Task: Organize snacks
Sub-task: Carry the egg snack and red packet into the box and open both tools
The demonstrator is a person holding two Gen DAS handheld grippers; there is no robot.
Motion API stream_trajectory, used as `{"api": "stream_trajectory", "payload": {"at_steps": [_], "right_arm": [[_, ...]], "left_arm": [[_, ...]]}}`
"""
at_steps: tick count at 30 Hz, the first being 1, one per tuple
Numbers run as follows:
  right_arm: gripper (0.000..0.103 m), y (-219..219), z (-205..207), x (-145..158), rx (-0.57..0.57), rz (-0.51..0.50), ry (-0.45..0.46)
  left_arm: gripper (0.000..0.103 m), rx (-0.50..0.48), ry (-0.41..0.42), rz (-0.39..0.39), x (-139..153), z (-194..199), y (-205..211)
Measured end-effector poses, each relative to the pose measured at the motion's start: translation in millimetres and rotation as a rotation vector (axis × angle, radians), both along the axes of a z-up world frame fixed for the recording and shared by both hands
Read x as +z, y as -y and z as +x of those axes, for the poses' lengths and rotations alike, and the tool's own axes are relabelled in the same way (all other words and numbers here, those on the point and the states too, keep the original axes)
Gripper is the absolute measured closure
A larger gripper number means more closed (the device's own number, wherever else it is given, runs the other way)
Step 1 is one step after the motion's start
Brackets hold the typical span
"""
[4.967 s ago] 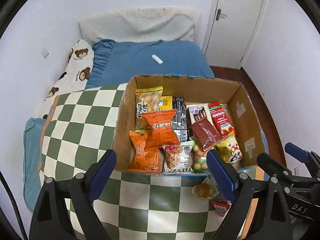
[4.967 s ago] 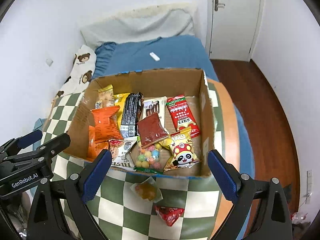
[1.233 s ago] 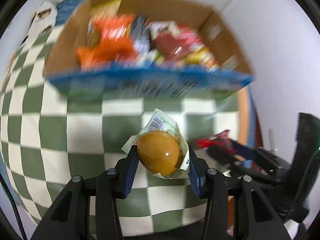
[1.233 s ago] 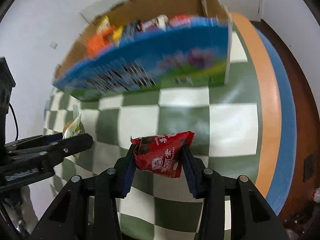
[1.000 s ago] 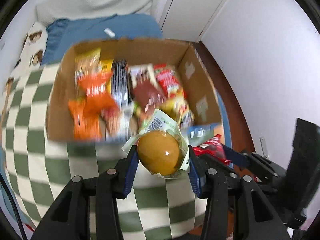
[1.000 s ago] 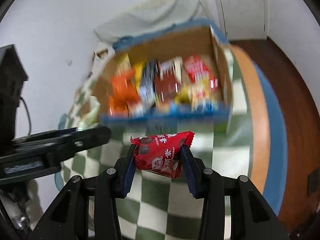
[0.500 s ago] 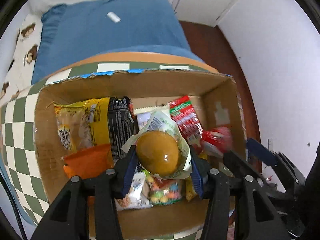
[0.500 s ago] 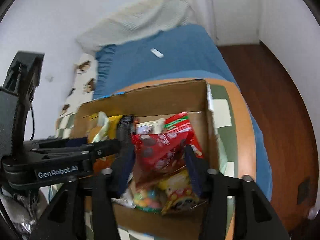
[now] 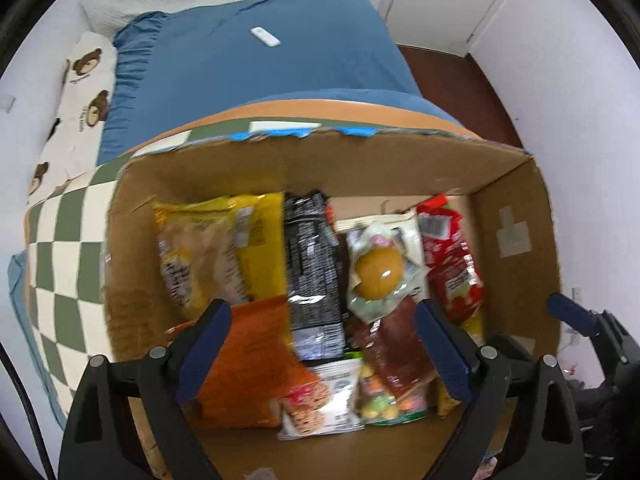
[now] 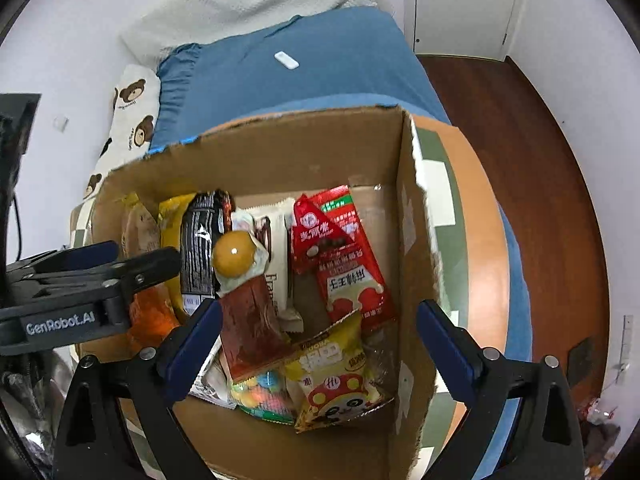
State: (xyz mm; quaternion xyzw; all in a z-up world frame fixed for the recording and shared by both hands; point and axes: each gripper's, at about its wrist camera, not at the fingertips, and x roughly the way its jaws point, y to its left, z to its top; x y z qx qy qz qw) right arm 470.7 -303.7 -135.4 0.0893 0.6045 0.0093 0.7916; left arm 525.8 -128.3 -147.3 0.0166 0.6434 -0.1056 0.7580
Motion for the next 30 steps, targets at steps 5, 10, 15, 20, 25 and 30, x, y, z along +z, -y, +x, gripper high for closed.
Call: {"api": "stream_trajectory", "payload": {"at_steps": [5,10,15,20,25,30], "right_arm": [[0.004,-9.9,-6.6,-5.8,0.011,-0.020,-0.007],[0.004,-16.3,-17.8,-9.0,0.017,-0.025,-0.007],[0.004,-22.4,-25.0,-9.5,0.020,-0.035,-0.003],[0.004,-26.4,-33.5,0.1,0.021,-0.039,0.018],[0.001,-29.4,-45.2,19.3,0.032,-0.051,0.061],[0.001,-33.3,-70.2,44.8,0.038,-0.088,0.129]], "left_arm": [[0.010,0.043,0.022,0.011,0.6,-18.9,-19.1],[0.010,0.062,0.067,0.033,7.5,-38.3,-31.2],[0.010,0.068,0.078,0.038,7.6,-49.6,-37.0],[0.009,0.076,0.100,0.030,15.3,-61.9,-40.9],[0.009,0.081,0.157,0.037,33.9,-81.3,-41.8],[0.009,0.087,0.246,0.051,60.2,-111.2,-44.8]]}}
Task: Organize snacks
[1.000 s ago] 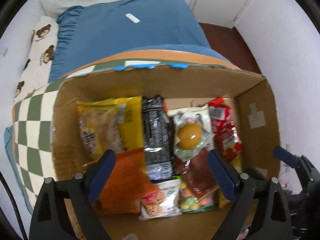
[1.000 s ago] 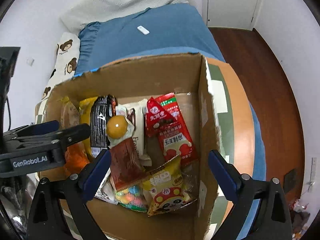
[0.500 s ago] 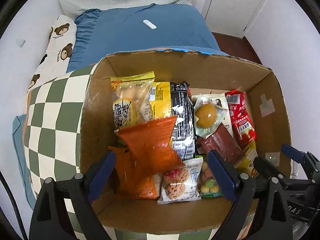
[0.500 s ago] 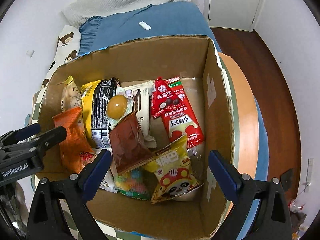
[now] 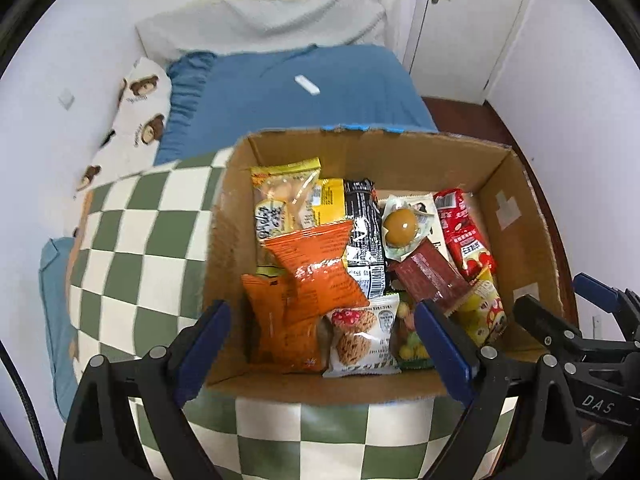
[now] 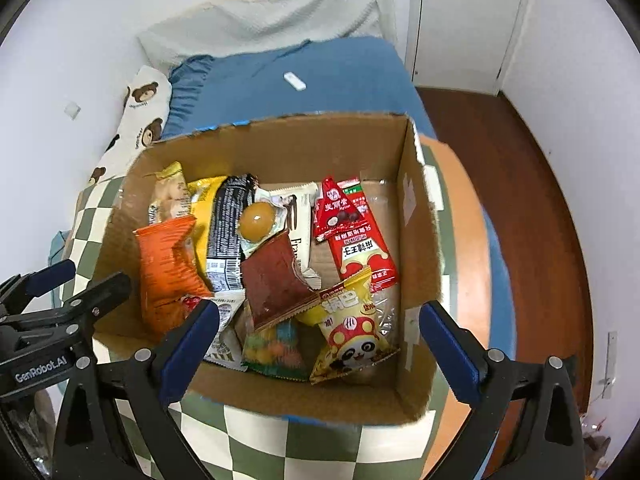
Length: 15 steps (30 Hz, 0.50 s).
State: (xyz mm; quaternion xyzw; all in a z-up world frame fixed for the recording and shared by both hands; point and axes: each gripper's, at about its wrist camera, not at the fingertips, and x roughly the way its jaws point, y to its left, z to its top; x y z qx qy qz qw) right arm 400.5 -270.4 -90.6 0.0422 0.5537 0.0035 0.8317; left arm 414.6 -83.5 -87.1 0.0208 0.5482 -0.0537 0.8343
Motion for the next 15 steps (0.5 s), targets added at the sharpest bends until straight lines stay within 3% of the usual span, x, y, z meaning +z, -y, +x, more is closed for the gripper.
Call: {"api": "stream_trajectory", "payload": {"at_steps": [15], "right_arm": [[0.000,-10.4,-110.1,100.4,0.034,0.002,0.234]], "left_arm": [[0.009,0.024,0.231,-0.026,86.2,-106.7,-17.2]]}}
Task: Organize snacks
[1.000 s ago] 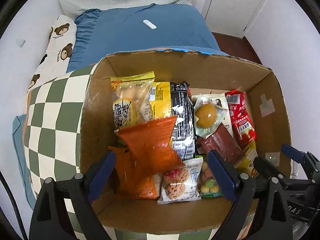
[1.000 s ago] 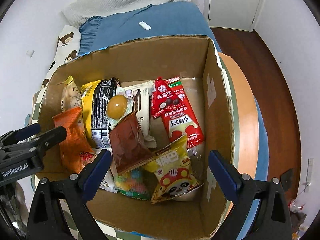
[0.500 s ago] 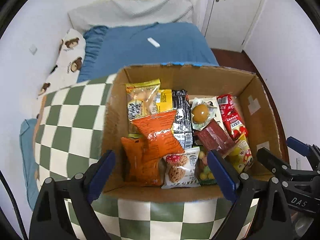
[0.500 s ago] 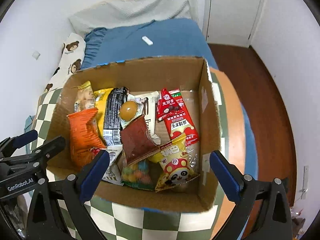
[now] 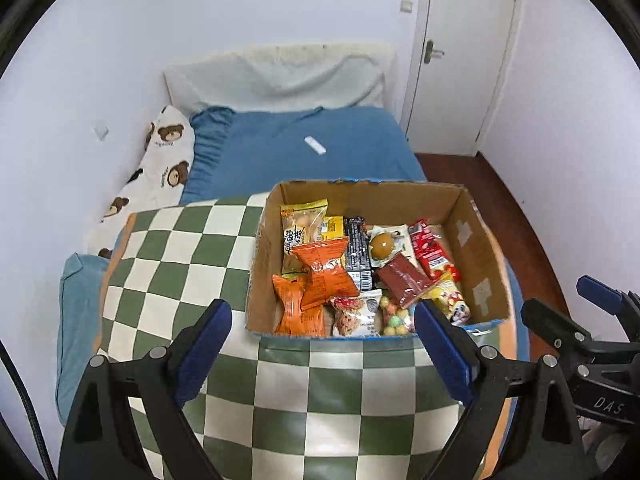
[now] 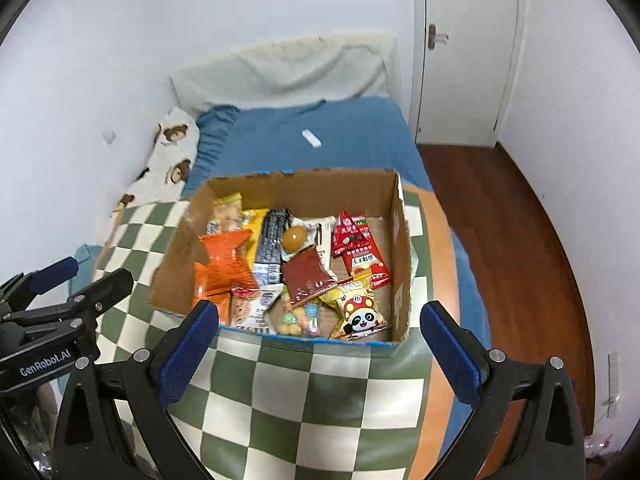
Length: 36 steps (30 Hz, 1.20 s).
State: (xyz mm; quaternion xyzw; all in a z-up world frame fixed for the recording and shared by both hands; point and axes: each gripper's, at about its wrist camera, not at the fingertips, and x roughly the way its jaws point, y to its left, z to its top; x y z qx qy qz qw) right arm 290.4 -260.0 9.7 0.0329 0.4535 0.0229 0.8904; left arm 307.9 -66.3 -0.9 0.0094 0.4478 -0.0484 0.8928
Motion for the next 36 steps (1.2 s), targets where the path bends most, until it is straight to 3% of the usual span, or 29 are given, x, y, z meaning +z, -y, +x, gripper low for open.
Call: {"api": "stream_trajectory", "payload": {"at_steps": [9,21,25,26,27,36], "right_arm": [[0.000,-3.7,-67.5,48.9,-0.005,-0.013,0.107],[0.000,-12.0,-119.9,93.2,0.000,-0.040,0.207],[0.000,-12.6,-123.6,97.2,-0.002,-0.042,0.211],[0.000,-13.0,-124.3,97.6,-0.003,-0.046,0.212],[0.000,-13.4,-124.3,97.2,-0.004,-0.050,0.214],[0.000,-10.0,-114.9,82.7,-0.036,-0.066,0.213]], "left_arm": [[0.009,-0.019,0.083,-0.004,35.5,-54.5,-0.6],[0.009,0.000,0.160,-0.008,65.1,-96.6,-6.0],[0.009,0.008,0.152,-0.010,61.0,-97.5,-8.1],[0.001,0.008,0.150,-0.014,59.8,-97.0,-8.6],[0.000,0.006,0.152,-0.018,58.8,-97.5,-8.6],[0.000,0.019,0.152,-0.008,48.2,-84.9,-5.7]]}}
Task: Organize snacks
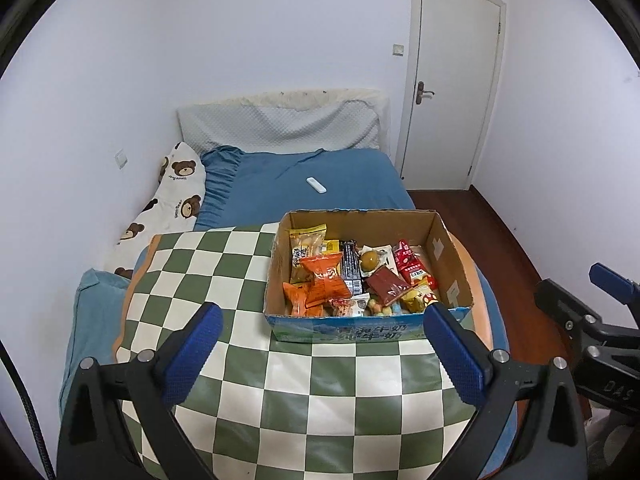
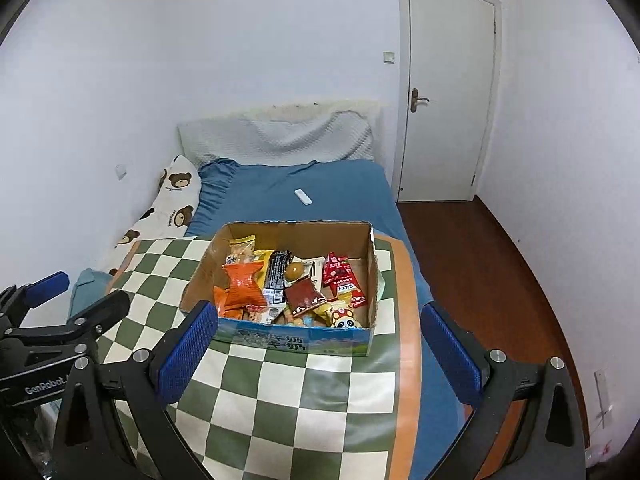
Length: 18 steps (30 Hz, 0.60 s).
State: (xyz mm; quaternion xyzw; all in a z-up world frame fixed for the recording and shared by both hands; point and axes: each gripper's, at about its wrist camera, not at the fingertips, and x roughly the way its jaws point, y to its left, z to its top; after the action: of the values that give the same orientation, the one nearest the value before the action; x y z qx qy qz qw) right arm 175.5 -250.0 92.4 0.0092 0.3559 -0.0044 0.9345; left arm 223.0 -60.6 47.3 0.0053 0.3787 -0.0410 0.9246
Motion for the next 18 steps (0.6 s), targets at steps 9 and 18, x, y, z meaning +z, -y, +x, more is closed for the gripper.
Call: {"api": "stream_trajectory", "payload": {"at_steps": [9,18], "right_arm": [[0.000,11.1,40.8,-34.6,-0.053,0.001,-0.022],[0.000,15.5,76.5,-66.7,-0.076,-0.007,-0.069]], "left_arm": [[0.000,0.035,-0.038,0.024,-26.2,38.5,4.2],[0.000,0.052,-0.093,0.053,-54.3,70.4,7.4]]}}
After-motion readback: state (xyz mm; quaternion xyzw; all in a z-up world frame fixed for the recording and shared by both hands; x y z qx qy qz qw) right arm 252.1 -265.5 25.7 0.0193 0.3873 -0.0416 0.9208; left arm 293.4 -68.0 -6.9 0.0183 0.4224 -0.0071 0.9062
